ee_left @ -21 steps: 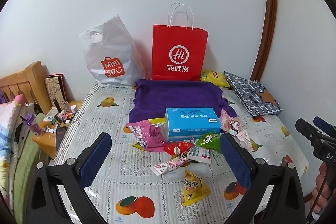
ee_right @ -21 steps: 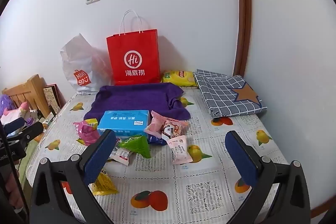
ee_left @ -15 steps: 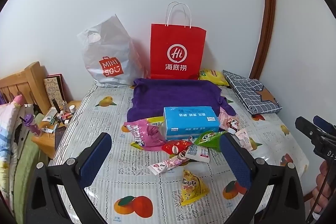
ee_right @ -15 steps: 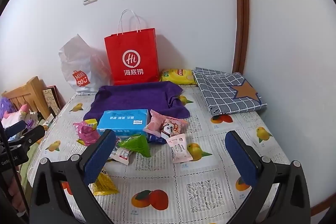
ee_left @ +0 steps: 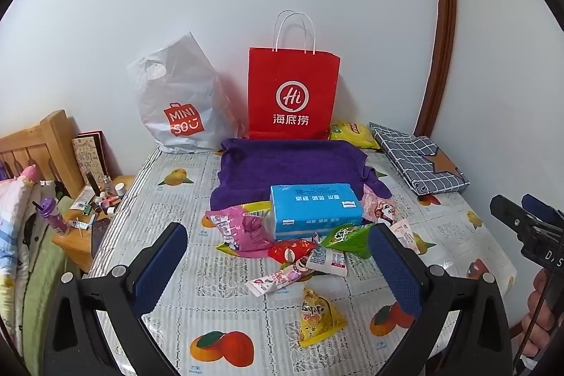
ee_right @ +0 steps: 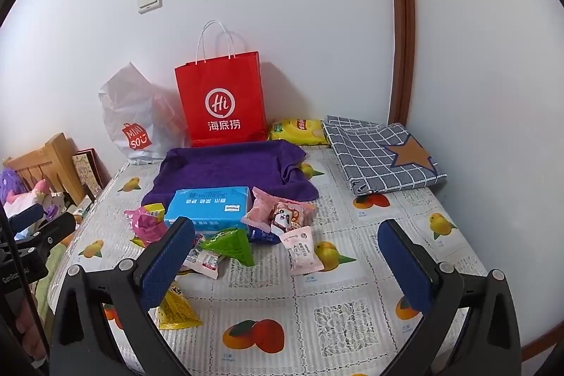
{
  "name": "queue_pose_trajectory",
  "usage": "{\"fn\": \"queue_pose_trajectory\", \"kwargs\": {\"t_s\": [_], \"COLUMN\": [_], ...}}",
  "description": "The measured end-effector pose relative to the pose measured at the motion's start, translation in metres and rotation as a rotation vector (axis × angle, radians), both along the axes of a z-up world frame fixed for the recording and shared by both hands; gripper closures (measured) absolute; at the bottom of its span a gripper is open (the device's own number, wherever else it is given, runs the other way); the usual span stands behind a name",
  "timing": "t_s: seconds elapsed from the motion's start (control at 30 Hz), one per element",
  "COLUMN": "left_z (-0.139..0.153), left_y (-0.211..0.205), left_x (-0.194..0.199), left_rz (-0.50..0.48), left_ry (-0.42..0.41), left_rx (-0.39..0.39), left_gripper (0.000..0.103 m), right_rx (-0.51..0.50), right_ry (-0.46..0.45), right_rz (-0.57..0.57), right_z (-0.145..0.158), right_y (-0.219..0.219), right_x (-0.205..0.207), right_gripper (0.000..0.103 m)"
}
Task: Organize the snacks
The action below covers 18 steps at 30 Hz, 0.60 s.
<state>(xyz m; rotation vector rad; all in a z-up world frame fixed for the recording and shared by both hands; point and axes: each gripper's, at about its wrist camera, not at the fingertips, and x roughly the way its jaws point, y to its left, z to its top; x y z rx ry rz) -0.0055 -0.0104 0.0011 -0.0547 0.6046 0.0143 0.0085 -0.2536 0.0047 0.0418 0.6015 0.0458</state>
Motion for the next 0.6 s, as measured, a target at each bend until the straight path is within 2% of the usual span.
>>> {"fn": "queue_pose_trajectory", "kwargs": {"t_s": [0.6], "left_z": [0.0029], "left_y": [-0.0041], "left_x": [0.0003], "left_rz": [-0.009], "left_ry": [0.002], "left_rx": [0.001], "left_gripper": [0.000], "right_rx": [-0.007], "right_ry": [-0.004], "right_rz": [0.011], "right_z": [-0.0015], "right_y": [0.0035], "right_x": [-0.0022], "right_gripper": [0.001]}}
